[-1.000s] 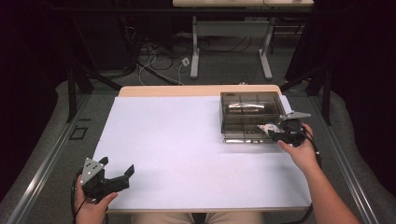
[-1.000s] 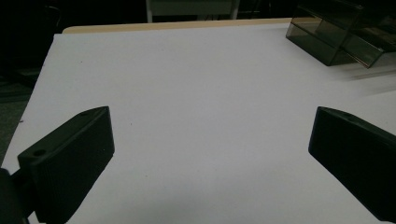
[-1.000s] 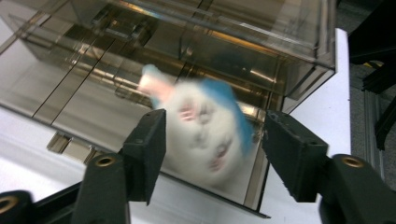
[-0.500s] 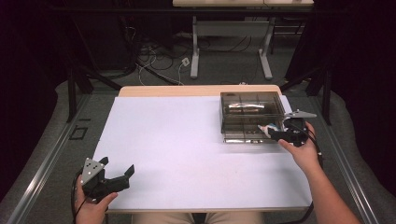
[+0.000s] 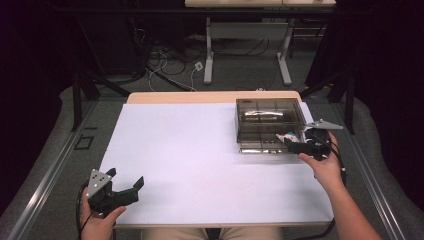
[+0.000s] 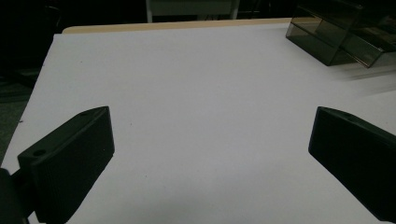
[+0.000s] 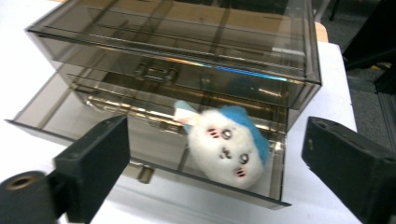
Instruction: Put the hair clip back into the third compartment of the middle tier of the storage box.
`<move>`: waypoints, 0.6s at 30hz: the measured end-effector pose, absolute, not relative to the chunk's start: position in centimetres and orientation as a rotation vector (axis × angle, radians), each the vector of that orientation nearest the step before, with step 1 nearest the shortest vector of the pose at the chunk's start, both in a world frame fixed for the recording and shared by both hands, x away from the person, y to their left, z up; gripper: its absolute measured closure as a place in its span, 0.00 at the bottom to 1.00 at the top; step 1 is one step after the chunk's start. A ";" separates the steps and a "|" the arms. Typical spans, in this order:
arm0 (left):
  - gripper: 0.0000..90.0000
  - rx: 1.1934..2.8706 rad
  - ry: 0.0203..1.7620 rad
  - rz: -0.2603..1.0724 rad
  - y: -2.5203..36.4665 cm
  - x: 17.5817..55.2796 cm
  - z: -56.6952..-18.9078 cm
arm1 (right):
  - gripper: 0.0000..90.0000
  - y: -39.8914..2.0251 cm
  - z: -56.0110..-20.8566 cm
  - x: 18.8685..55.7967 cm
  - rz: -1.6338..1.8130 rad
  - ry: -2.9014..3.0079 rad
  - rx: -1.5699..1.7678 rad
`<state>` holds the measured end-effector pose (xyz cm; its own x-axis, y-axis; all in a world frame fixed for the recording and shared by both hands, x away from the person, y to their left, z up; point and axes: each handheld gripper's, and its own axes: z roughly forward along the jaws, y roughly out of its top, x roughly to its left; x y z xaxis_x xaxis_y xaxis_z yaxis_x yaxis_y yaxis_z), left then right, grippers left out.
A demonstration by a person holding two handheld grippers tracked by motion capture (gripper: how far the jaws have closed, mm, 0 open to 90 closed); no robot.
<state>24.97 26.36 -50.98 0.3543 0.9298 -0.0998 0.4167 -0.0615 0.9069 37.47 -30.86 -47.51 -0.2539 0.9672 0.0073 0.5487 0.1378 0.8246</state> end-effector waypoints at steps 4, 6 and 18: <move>0.00 1.655 1.221 0.668 26.3 25.0 -51.0 | 0.01 -30.2 -47.2 36.7 1.022 1.881 1.432; 0.00 1.655 1.220 0.669 26.3 25.0 -51.0 | 0.00 -29.9 -47.0 36.4 1.034 1.881 1.420; 0.00 1.654 1.217 0.670 26.4 24.9 -50.9 | 0.00 -27.4 -46.3 33.9 1.095 1.893 1.345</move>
